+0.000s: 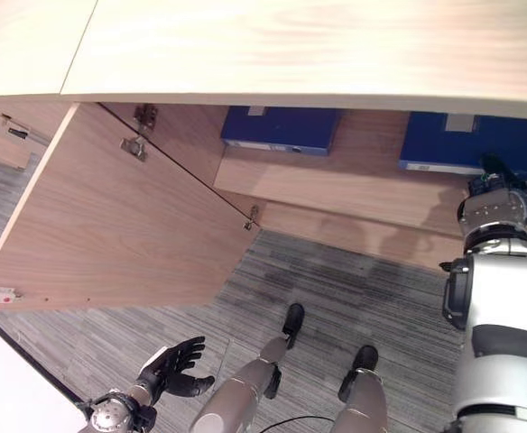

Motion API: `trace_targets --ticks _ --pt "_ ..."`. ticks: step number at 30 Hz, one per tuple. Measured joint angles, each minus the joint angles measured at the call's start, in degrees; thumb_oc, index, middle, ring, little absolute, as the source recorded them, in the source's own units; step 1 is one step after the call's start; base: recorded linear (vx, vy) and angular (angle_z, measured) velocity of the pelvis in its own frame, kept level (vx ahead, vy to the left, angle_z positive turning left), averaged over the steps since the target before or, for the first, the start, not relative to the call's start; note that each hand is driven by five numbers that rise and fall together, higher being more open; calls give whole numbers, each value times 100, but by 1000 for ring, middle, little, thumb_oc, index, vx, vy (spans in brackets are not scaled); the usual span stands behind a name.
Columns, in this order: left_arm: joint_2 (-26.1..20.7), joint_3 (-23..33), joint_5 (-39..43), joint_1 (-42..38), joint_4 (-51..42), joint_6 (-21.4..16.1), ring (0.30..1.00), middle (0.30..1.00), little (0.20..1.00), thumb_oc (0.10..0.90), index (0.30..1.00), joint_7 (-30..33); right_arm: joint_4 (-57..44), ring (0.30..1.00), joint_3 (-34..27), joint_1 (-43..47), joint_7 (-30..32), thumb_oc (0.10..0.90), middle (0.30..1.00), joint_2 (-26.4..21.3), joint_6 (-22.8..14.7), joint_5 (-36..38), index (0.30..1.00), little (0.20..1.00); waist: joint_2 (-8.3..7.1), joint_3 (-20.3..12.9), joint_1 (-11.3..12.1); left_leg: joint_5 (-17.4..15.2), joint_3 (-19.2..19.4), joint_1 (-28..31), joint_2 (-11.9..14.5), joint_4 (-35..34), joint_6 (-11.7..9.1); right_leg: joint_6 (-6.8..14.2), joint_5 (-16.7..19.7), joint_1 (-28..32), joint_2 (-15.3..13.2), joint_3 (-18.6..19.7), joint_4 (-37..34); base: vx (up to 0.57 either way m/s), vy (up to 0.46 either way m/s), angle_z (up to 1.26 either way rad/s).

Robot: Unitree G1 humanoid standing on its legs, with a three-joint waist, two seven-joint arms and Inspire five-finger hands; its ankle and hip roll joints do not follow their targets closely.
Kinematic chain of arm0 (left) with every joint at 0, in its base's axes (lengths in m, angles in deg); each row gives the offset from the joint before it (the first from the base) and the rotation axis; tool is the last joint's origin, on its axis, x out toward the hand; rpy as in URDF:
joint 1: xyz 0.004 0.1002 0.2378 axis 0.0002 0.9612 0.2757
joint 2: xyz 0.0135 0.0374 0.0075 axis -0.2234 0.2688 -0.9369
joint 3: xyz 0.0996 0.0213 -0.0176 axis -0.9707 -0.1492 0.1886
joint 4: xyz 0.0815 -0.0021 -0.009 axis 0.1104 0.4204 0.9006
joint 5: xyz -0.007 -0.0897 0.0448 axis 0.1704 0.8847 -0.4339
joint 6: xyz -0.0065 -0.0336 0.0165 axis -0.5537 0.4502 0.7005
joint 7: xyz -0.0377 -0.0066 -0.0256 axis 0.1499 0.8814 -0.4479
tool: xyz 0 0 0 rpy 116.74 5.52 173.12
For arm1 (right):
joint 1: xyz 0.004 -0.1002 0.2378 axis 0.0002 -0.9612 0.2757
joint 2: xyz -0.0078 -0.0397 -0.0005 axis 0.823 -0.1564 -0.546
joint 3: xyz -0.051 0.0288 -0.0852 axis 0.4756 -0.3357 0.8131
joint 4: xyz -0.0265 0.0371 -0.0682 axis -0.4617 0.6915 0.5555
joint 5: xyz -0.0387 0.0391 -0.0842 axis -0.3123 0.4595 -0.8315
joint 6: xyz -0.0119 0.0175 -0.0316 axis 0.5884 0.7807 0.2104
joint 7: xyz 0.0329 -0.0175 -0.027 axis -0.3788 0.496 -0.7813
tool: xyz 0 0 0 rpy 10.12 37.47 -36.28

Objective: Put the empty folder in the office cabinet

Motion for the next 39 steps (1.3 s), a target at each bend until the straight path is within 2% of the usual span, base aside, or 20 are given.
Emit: trace_targets --ticks 1,2,6,11,15,18,20,23,29,31,32,33,35,39 --pt "0 2 2 4 1 -1 900 900 900 800 900 3 -1 900 -20 7 17 800 900 0 2 6 900 900 3 -3 -10 9 -3 22 -6 -10 4 -10 14 19 -3 9 -4 -1 -30 4" --pt "3 6 1 -3 0 0 900 900 900 800 900 1 -45 900 -13 26 20 800 900 2 -6 34 900 900 2 -2 1 186 6 23 0 2 -6 -21 36 29 10 1 -21 -85 10 0" --pt "4 13 0 -86 -31 16 900 900 900 800 900 -8 -40 900 -24 -31 30 800 900 6 -53 106 900 900 1 -5 -24 182 -117 129 12 -3 -18 8 -3 257 33 -117 -87 60 -63 12" --pt "38 6 -1 -218 202 25 900 900 900 800 900 -44 -28 900 -112 -234 28 800 900 66 -61 171 900 900 -72 -5 -46 133 -273 550 37 -12 -9 43 -23 860 63 -340 -301 -14 -28 16" --pt "41 0 -18 -305 652 131 900 900 900 800 900 -107 -50 900 -376 -543 44 800 900 358 -117 230 900 900 -280 -11 -47 73 -353 752 109 -11 -47 19 32 1197 154 -440 -540 43 -15 6" --pt "69 -1 -21 -296 914 266 900 900 900 800 900 -102 -115 900 -527 -914 81 800 900 792 -178 226 900 900 -540 -83 -75 -30 -403 972 141 -7 -26 19 95 1550 210 -515 -781 35 19 5" --pt "85 13 -21 -246 1064 292 900 900 900 800 900 -77 -300 900 -560 -1229 117 800 900 1273 -192 215 900 900 -738 -164 -199 -73 -401 1147 154 -11 -25 54 160 1837 264 -529 -1028 41 24 0" --pt "284 110 -47 -291 1310 296 900 900 900 800 900 58 -502 900 -849 -1871 124 800 900 1957 -306 196 900 900 -1000 -351 -217 -181 -325 1482 172 -22 29 136 390 2420 377 -512 -1676 60 40 -9" --pt "491 549 -301 -335 2104 298 900 900 900 800 900 170 -922 900 -999 -2918 8 800 900 2815 -463 11 900 900 -1223 -517 -370 -362 -79 1909 183 -28 91 212 722 3093 484 -337 -2487 62 17 -19" --pt "476 620 -309 -298 2175 295 900 900 900 800 900 223 -873 900 -1017 -3072 39 800 900 2873 -463 -11 900 900 -1233 -578 -409 -377 -78 1939 179 -29 99 230 837 3226 526 -309 -2712 67 -4 -9" --pt "496 779 -364 -294 2249 292 900 900 900 800 900 271 -1112 900 -995 -3356 -12 800 900 2958 -611 -19 900 900 -1252 -604 -482 -398 -31 1954 193 -31 97 234 943 3323 563 -291 -2911 65 -7 -12" --pt "499 962 -451 -248 2389 293 900 900 900 800 900 295 -1383 900 -998 -3779 -137 800 900 3099 -694 -19 900 900 -1323 -648 -485 -429 31 2063 197 -31 106 220 1054 3519 589 -268 -3143 49 -6 -20" --pt "502 1102 -476 -157 2544 291 900 900 900 800 900 344 -1388 900 -992 -4067 -146 800 900 3205 -722 -19 900 900 -1379 -737 -559 -477 53 2161 190 -33 100 226 1155 3716 609 -234 -3406 43 -6 -11" --pt "511 1363 -480 -88 2782 293 900 900 900 800 900 403 -1557 900 -988 -4639 -232 800 900 3360 -830 -15 900 900 -1473 -796 -668 -520 74 2312 213 -35 81 197 1269 3963 661 -224 -3648 27 -9 -4"
